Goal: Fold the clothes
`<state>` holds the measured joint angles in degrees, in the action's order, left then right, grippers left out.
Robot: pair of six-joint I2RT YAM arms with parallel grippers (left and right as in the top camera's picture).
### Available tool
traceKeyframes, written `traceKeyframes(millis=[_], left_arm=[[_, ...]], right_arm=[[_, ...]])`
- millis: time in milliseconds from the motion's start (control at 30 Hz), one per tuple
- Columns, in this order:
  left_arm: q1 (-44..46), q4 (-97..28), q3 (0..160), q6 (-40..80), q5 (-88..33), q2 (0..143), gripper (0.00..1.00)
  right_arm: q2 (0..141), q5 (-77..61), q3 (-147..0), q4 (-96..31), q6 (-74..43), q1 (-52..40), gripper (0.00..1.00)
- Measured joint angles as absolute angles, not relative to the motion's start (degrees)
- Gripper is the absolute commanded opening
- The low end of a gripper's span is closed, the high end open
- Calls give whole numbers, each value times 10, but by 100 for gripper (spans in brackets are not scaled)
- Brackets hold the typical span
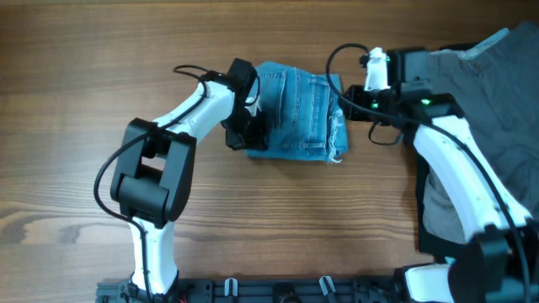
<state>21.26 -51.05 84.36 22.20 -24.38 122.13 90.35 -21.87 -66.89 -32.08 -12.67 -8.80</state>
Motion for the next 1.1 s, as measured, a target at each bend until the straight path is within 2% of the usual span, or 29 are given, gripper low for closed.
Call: traceKeyframes(millis=[100,167,267,367,400,467,533,633,700,900,1100], left_arm=[[161,-445,857,237,-210,1221,4],[99,-426,904,243,-174,1237,10],[27,-472,1011,220,-176,1258,30],[2,-600,1145,176,-237,1260,57],[2,-627,1168,156,-251,1256,64],[4,-697,1193,136,-272,1248,84],[8,-751,1196,116,-285,1245,93],[8,-795,1191,89,-292,1246,99],[8,-788,1160,82,-295,1247,100],[40,-613,958,79,-370,1251,100],[94,-485,865,133,-429,1248,100]], right_arm=[[958,-254,-669,-262,-119,-93,25],[996,-265,-669,-235,-121,-106,27],[1039,-270,-669,-196,-132,-135,29],[1073,-272,-669,-165,-150,-156,28],[1081,-272,-669,-158,-153,-160,24],[1097,-272,-669,-151,-158,-163,15],[1115,-258,-669,-168,-178,-164,10],[1148,-241,-678,-193,-213,-164,10],[1153,-242,-685,-202,-218,-164,11],[1153,-242,-685,-202,-223,-164,12],[1154,-242,-686,-204,-223,-164,12]])
